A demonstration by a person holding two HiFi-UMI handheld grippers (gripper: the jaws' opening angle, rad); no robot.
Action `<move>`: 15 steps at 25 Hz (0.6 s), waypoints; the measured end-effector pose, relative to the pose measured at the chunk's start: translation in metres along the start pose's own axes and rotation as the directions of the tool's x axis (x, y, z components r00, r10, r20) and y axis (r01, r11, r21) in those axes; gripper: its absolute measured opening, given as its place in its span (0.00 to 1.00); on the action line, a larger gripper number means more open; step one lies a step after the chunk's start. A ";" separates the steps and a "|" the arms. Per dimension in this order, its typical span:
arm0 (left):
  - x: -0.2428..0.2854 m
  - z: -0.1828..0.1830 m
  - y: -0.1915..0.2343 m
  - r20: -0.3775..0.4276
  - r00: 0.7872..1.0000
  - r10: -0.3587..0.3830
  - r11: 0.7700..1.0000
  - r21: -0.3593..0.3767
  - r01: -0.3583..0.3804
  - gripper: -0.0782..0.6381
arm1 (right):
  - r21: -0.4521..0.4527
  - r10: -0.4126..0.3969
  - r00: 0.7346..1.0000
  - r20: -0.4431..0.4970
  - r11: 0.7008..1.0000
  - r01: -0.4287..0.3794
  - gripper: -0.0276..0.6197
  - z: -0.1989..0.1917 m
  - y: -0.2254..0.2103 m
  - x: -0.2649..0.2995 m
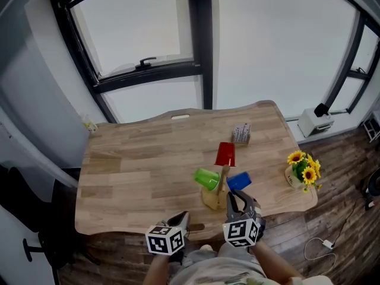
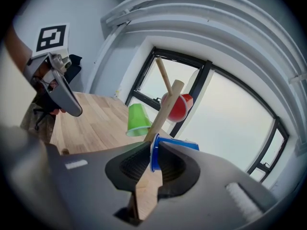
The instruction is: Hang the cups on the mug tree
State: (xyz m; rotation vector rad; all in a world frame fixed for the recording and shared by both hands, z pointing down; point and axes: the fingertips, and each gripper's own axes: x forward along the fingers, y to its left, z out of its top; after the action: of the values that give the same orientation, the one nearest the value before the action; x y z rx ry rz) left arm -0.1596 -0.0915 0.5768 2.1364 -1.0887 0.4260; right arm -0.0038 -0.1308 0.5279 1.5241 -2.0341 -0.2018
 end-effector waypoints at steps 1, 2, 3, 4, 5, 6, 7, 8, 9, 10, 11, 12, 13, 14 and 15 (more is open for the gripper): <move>0.000 0.000 0.000 0.000 1.000 0.001 1.000 -0.001 -0.001 0.12 | 0.003 0.009 1.000 -0.007 1.000 -0.009 0.12 -0.001 0.002 0.001; -0.001 0.000 0.000 0.000 1.000 0.001 1.000 -0.002 -0.001 0.12 | 0.003 0.017 1.000 -0.012 1.000 -0.017 0.12 -0.002 0.004 0.002; -0.001 -0.001 0.000 0.000 1.000 0.001 1.000 -0.002 -0.001 0.12 | 0.001 0.025 1.000 -0.016 1.000 -0.025 0.12 -0.003 0.005 0.003; -0.001 -0.001 0.000 -0.001 1.000 0.001 1.000 -0.001 -0.001 0.12 | 0.001 0.033 0.999 -0.018 0.999 -0.033 0.13 -0.004 0.007 0.003; -0.001 -0.001 -0.001 -0.001 1.000 0.001 1.000 0.000 -0.001 0.12 | 0.002 0.042 0.999 -0.020 0.999 -0.042 0.15 -0.005 0.009 0.004; -0.001 -0.001 -0.001 -0.001 1.000 0.001 1.000 0.002 -0.001 0.12 | 0.003 0.051 0.998 -0.021 0.999 -0.051 0.16 -0.005 0.011 0.004; -0.001 0.000 -0.002 -0.001 1.000 0.002 1.000 0.004 -0.002 0.12 | 0.006 0.059 0.998 -0.022 0.998 -0.059 0.17 -0.006 0.012 0.004; -0.001 0.000 -0.002 0.000 1.000 0.001 1.000 0.005 -0.001 0.12 | 0.012 0.068 0.997 -0.022 0.998 -0.068 0.17 -0.006 0.013 0.004; -0.001 0.001 -0.003 0.001 1.000 0.001 1.000 0.007 -0.001 0.12 | 0.021 0.077 0.997 -0.022 0.997 -0.077 0.17 -0.006 0.014 0.004; -0.001 0.001 -0.004 0.002 1.000 0.000 1.000 0.009 0.000 0.12 | 0.033 0.088 0.996 -0.021 0.996 -0.087 0.18 -0.006 0.015 0.003; -0.001 0.003 -0.006 0.005 1.000 0.000 1.000 0.012 0.000 0.12 | 0.046 0.100 0.995 -0.020 0.994 -0.099 0.18 -0.006 0.016 0.002; -0.001 0.004 -0.007 0.008 1.000 -0.001 1.000 0.015 0.000 0.12 | 0.063 0.112 0.994 -0.017 0.992 -0.110 0.18 -0.005 0.017 0.001; -0.001 0.007 -0.009 0.013 1.000 -0.001 1.000 0.020 0.001 0.12 | 0.082 0.124 0.992 -0.012 0.989 -0.123 0.18 -0.004 0.017 -0.001; -0.001 0.010 -0.012 0.020 1.000 -0.003 1.000 0.025 0.002 0.12 | 0.105 0.137 0.991 -0.005 0.985 -0.136 0.18 -0.003 0.016 -0.003; -0.001 0.014 -0.015 0.028 1.000 -0.005 0.999 0.032 0.004 0.12 | 0.131 0.150 0.989 0.005 0.980 -0.150 0.18 -0.001 0.014 -0.005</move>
State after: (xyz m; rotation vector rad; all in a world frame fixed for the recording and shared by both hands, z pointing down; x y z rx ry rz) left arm -0.1485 -0.0947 0.5599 2.1787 -1.1000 0.4151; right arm -0.0142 -0.1210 0.5335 1.4374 -2.1844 -0.0052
